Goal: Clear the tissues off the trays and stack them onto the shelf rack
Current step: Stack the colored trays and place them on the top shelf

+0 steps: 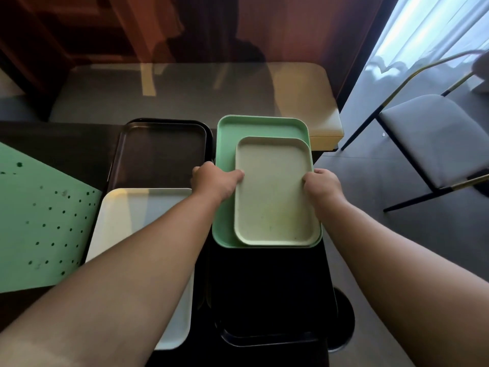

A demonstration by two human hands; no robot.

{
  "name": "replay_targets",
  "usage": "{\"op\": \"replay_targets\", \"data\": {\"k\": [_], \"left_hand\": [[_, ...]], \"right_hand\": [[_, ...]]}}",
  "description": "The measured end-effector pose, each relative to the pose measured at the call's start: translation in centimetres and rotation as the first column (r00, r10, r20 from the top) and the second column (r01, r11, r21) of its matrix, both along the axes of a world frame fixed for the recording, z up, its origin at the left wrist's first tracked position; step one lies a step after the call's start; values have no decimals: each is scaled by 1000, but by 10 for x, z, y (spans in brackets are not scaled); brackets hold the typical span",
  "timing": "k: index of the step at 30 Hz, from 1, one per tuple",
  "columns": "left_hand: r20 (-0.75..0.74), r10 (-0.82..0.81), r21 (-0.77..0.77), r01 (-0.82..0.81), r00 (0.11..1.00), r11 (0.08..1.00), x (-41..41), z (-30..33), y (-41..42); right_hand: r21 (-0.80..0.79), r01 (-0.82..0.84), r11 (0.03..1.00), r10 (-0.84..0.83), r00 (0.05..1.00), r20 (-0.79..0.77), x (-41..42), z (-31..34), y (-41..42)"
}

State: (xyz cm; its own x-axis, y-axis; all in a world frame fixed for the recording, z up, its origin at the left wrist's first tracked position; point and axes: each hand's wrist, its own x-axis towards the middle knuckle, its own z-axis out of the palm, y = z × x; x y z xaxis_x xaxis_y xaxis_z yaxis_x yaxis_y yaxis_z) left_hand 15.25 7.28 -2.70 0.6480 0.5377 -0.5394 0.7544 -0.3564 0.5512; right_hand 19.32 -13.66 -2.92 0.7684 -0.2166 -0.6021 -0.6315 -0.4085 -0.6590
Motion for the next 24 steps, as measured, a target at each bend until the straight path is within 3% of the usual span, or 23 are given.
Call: {"op": "replay_targets", "data": {"k": [7, 11, 14, 18, 24], "left_hand": [[-38, -70, 11, 71, 997, 997, 11, -19, 8], [-80, -117, 49, 121, 990, 991, 8, -22, 5], [-99, -122, -26, 120, 988, 992, 8, -25, -1], [-56, -10, -136, 2, 998, 991, 7, -21, -11], [67, 82, -16, -81, 994, 997, -8, -10, -16]], "right_hand": [[-126, -13, 992, 9, 999, -36, 15, -54, -5], [-198, -6, 980, -9, 997, -76, 6, -36, 8], [-183, -6, 983, -4, 998, -56, 7, -34, 9], [-153, -18, 988, 9, 998, -58, 18, -64, -8], [32, 33, 999, -34, 999, 9, -11, -14, -10]]}}
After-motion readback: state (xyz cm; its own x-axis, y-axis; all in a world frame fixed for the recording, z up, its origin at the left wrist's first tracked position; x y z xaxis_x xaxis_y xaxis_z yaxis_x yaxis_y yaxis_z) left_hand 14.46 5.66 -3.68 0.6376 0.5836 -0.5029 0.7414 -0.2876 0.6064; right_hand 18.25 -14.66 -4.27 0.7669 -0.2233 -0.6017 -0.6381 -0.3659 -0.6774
